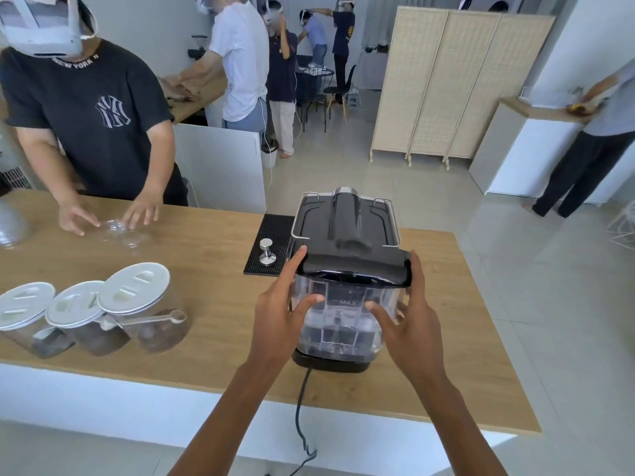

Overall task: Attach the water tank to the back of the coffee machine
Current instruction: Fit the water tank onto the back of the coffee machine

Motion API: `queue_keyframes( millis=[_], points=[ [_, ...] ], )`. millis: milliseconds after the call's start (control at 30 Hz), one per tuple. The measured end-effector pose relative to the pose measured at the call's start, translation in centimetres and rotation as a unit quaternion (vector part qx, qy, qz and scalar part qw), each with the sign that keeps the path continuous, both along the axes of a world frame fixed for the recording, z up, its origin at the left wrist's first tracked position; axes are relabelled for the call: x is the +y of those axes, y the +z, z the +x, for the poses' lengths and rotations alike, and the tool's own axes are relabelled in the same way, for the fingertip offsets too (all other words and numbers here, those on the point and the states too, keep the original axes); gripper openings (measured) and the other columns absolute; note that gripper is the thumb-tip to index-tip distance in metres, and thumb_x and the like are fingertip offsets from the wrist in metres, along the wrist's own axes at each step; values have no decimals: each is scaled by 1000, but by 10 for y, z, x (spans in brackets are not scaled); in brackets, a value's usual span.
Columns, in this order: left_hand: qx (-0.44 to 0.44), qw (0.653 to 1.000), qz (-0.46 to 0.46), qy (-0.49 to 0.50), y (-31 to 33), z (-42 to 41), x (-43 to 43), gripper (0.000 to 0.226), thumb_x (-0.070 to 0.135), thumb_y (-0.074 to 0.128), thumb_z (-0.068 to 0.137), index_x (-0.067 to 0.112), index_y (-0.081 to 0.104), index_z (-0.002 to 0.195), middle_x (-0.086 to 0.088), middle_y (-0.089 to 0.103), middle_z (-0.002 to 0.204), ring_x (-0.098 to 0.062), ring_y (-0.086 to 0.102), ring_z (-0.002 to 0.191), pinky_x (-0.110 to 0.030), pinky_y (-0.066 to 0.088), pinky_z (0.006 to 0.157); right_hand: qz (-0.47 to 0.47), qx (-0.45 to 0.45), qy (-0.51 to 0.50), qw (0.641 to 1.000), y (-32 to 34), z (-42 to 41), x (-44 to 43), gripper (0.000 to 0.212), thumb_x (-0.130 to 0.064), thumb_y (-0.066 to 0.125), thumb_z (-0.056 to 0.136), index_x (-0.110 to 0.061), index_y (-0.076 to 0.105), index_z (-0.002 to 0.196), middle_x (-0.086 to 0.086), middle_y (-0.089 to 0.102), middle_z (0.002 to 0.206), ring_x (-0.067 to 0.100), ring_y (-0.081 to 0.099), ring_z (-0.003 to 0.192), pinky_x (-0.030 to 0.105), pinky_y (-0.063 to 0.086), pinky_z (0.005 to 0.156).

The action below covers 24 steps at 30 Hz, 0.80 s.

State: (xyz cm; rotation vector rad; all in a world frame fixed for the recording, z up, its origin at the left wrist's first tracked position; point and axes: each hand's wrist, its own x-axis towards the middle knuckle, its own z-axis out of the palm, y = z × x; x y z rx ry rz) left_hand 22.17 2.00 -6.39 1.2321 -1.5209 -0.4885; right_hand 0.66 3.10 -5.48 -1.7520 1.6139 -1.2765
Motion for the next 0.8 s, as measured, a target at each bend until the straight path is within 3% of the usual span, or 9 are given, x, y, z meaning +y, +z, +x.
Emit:
queue_keyframes(
  millis=[67,167,200,300,400,500,633,700,800],
  points=[
    [-5,1000,-7,6,4,0,1,71,38,69,91,38,35,154,-18,48,67,-23,43,58,-41,46,58,1,-10,3,1000,-2,1,2,99,-40,74,88,-46,5,160,-20,70,120,26,70,97,39,58,87],
    [-1,999,-33,11,8,0,5,70,26,75,90,31,42,152,-10,51,73,-11,43,60,-16,41,62,3,-23,14,1000,-1,2,1,98,-35,73,89,-54,4,156,-58,49,116,-8,65,102,16,47,92],
    [2,999,-34,15,10,0,6,70,25,75,89,30,43,152,-8,54,73,-12,45,62,-12,41,67,2,-27,16,1000,2,3,-1,98,-33,74,90,-57,4,154,-58,46,121,-17,60,104,12,43,94],
    [8,999,-29,18,10,2,1,71,30,74,90,39,40,151,10,53,74,-15,49,64,-18,45,76,4,-40,20,999,8,4,-7,96,-34,74,89,-55,7,155,-53,46,126,-22,55,107,8,41,94],
    [19,999,-31,11,11,4,-4,71,35,72,89,38,39,152,-5,65,86,-19,56,73,-14,43,85,-6,-39,20,999,11,3,-8,94,-42,73,87,-49,10,157,-53,48,124,-23,55,106,8,41,94],
    [19,999,-43,18,13,2,-2,71,36,71,88,32,41,153,-2,69,90,-10,59,75,-3,38,92,-14,-38,20,999,12,4,-7,95,-54,68,82,-49,11,157,-45,49,130,-11,58,109,17,45,97],
    [3,999,-44,26,8,3,-2,71,30,74,90,33,40,152,-6,50,65,-20,45,60,-15,46,79,-12,-26,22,999,9,4,-7,95,-56,67,81,-49,11,157,-33,52,137,-3,56,114,20,46,96],
    [0,999,-34,28,4,3,-2,71,31,73,89,33,41,152,-11,46,63,-25,47,59,-17,46,78,-6,-16,21,1000,4,3,-7,95,-49,70,84,-46,12,158,-29,52,139,-4,54,115,20,45,97],
    [10,999,-30,19,1,3,3,69,31,72,89,29,43,151,3,47,62,-15,46,58,-21,53,72,4,-11,18,1000,-3,3,-6,95,-40,74,87,-44,13,159,-29,53,140,-1,57,115,23,46,100]
  ],
)
